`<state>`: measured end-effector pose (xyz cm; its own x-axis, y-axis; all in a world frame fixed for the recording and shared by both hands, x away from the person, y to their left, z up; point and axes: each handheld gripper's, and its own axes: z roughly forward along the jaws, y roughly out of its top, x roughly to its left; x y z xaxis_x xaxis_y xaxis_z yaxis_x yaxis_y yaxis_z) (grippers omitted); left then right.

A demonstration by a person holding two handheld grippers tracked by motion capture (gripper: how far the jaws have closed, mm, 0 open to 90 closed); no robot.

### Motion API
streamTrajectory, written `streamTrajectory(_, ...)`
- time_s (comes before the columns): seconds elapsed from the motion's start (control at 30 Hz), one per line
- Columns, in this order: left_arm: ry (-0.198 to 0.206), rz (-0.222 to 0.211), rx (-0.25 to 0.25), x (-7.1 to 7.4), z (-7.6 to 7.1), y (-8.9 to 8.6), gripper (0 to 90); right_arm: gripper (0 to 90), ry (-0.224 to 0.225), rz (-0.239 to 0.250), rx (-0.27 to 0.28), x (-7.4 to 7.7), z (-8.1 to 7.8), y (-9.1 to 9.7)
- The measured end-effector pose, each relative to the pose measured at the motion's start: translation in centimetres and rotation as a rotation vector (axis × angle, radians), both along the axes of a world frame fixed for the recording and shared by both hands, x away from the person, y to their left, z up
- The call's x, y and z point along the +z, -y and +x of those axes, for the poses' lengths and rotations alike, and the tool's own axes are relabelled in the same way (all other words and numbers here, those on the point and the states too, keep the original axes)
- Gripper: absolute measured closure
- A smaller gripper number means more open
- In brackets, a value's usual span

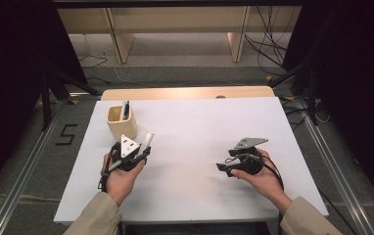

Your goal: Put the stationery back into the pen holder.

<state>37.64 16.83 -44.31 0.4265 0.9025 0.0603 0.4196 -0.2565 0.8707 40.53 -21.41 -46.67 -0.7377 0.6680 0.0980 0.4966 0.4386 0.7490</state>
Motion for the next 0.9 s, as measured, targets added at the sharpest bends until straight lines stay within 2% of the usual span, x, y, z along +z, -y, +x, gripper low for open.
streamTrajectory(0.5, 0.058, -0.021, 0.108, 1.3, 0.9, -2.3, 70.4, 24.4, 0.003, 0.002, -0.033, -0.4, -0.5, 1.0)
streamTrajectory(0.9, 0.059, -0.032, 0.141, 1.8, 1.9, -3.2, 70.4, 24.4, 0.002, 0.004, -0.042, -0.5, -0.7, 1.2)
